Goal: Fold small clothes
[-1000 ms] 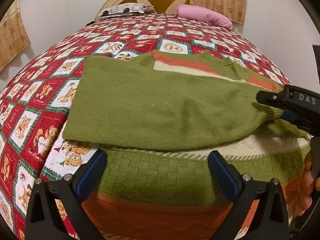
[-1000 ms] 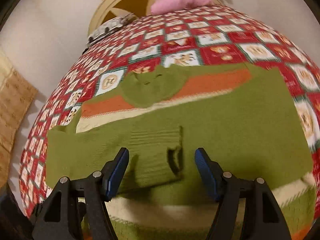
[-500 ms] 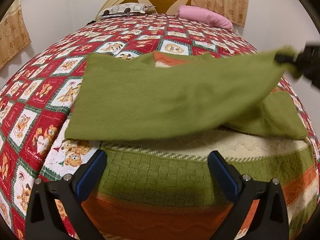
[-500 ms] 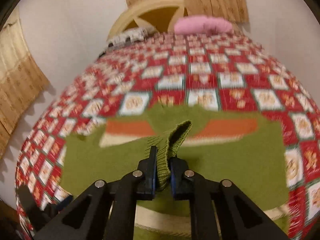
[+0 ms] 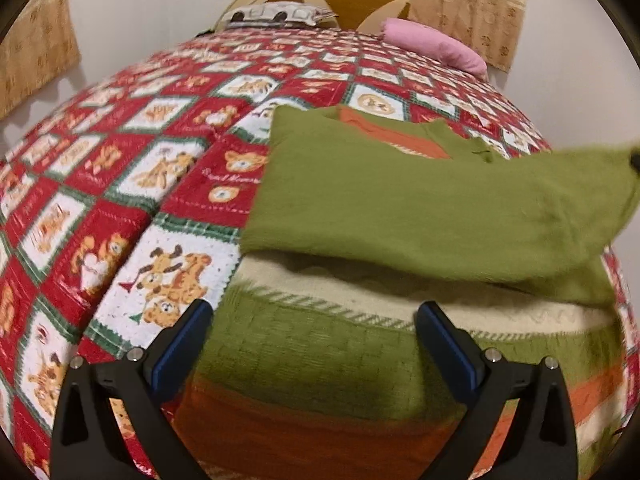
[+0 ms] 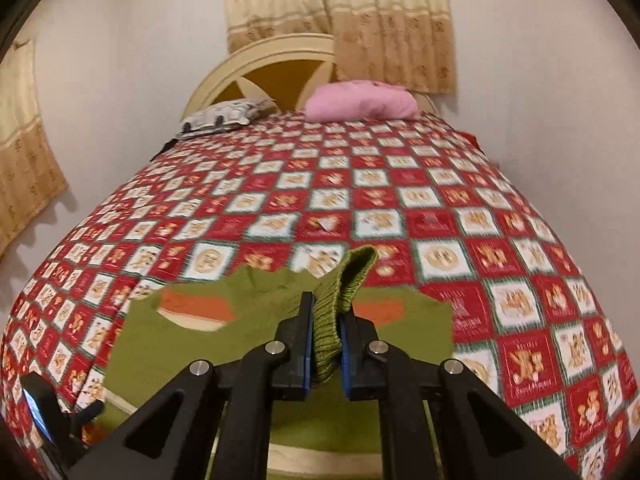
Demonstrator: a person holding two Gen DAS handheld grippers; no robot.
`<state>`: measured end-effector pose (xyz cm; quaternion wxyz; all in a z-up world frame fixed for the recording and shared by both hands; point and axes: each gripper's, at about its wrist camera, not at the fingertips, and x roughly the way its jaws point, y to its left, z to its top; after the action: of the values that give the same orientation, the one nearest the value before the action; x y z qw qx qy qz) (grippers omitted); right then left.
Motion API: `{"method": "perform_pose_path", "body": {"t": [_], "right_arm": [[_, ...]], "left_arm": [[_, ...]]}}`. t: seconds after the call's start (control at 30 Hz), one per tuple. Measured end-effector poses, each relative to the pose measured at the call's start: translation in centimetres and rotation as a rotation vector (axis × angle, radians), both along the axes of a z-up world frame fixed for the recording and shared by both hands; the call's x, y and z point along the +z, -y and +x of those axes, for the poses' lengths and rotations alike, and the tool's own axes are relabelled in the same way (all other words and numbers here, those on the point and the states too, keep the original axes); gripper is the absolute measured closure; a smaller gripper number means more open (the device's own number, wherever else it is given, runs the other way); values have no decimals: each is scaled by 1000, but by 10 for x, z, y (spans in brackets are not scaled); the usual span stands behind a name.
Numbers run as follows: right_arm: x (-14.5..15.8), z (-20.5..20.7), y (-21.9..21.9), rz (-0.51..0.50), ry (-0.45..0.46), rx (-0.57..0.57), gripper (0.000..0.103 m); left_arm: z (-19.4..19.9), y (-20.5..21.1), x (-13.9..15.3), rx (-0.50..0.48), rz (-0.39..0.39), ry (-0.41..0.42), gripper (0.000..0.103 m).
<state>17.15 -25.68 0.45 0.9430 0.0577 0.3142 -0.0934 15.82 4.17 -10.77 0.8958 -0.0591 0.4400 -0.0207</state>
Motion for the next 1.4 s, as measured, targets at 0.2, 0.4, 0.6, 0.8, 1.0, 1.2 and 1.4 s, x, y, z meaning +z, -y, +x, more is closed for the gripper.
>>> {"method": "perform_pose_path", "body": {"t": [0.2,0.4,0.6,0.8,1.0,1.2,1.4], "right_arm": [[-39,-7,30,12,-65,-72,93],[-87,2,41,-25,-179,-82,93],[-117,1,53,-37,-242,-92,82],[-96,-28,64,-144,-181,-256,81],[-66,-59,43,-93,-73,-152,61],[-74,-46,20,-69,-79,-51,53],[-123,-23,43,79,-197,-53,53]], "left_arm": [[-2,2,0,5,9,1,0],[-1,1,-1,4,16,-1,0],[-3,-17,2,94,-22,21,0],[-6,-56,1,251,-143,42,0],[11,-34,-2,196,10,-27,0],[45,-57,1,291,80,-63,0],[32,-71,-7,300,-4,-78,0]]}}
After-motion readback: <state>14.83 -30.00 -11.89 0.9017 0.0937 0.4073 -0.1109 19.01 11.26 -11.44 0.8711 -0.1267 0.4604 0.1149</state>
